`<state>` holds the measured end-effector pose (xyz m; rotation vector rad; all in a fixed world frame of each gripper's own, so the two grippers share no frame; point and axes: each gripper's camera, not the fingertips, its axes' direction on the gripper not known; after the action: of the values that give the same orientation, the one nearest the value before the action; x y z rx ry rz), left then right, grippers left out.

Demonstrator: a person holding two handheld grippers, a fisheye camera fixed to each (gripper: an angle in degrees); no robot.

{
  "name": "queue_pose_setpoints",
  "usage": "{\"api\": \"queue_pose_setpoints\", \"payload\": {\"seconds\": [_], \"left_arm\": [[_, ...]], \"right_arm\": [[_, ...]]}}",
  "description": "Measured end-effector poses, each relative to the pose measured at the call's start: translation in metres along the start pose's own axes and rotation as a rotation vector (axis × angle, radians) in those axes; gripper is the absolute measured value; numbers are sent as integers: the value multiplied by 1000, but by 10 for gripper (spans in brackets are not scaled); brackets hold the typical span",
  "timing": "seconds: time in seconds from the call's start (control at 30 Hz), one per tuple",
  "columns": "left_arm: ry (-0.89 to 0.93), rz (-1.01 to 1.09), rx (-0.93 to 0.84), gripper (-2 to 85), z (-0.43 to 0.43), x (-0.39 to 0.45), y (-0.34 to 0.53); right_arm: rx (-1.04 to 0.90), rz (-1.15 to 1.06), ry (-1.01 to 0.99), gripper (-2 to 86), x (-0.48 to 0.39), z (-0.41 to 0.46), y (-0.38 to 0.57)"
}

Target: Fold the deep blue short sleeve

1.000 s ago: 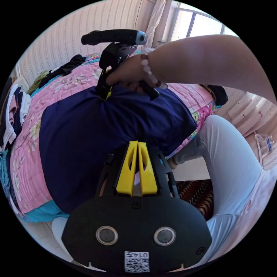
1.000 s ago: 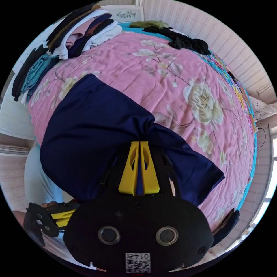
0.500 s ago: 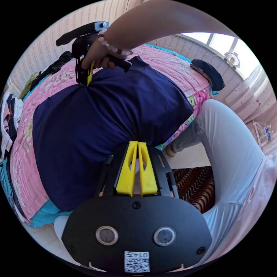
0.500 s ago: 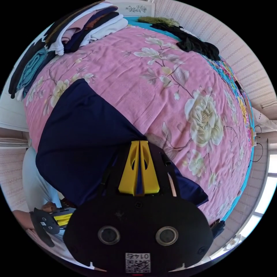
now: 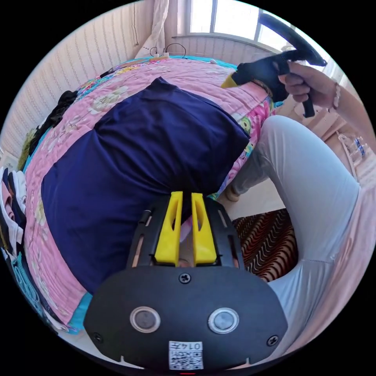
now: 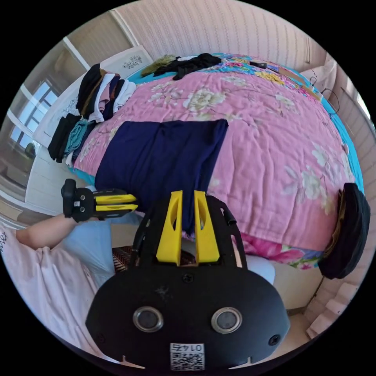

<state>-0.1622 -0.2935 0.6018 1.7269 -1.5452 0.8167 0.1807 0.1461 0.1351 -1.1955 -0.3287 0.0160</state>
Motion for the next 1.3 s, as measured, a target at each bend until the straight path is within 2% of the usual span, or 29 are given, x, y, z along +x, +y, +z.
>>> {"api": "queue_pose_setpoints", "payload": {"seconds": [0.07, 0.1, 0.3, 0.5, 0.57, 0.77, 0.93, 1.13, 1.3], "left_arm": [[108, 20, 5, 153, -3, 3, -5], [129, 24, 11, 161, -5, 5, -6], [-46, 158, 76, 180, -25, 47, -24], [-49, 103, 87, 169, -23, 63, -49], [19, 68, 86, 166, -19, 63, -57], [78, 42, 100, 160, -13, 63, -72], [75, 79, 72, 141, -6, 65, -83], [20, -7, 81, 43, -10, 48, -84], [186, -137, 53, 34, -13, 14, -75]], "right_arm": [[-58, 54, -5, 80, 22, -3, 27], [-70, 65, -5, 87, 26, -2, 33], [-89, 179, -127, 111, 60, 3, 44], [-107, 282, -146, 83, 98, 18, 26], [-111, 293, -199, 34, 112, 17, 25], [-38, 263, -337, 7, 138, -6, 19], [8, 243, -440, 3, 151, -22, 11], [19, 164, -493, 8, 156, -32, -7], [164, 240, -468, 58, 187, -35, -28]]}}
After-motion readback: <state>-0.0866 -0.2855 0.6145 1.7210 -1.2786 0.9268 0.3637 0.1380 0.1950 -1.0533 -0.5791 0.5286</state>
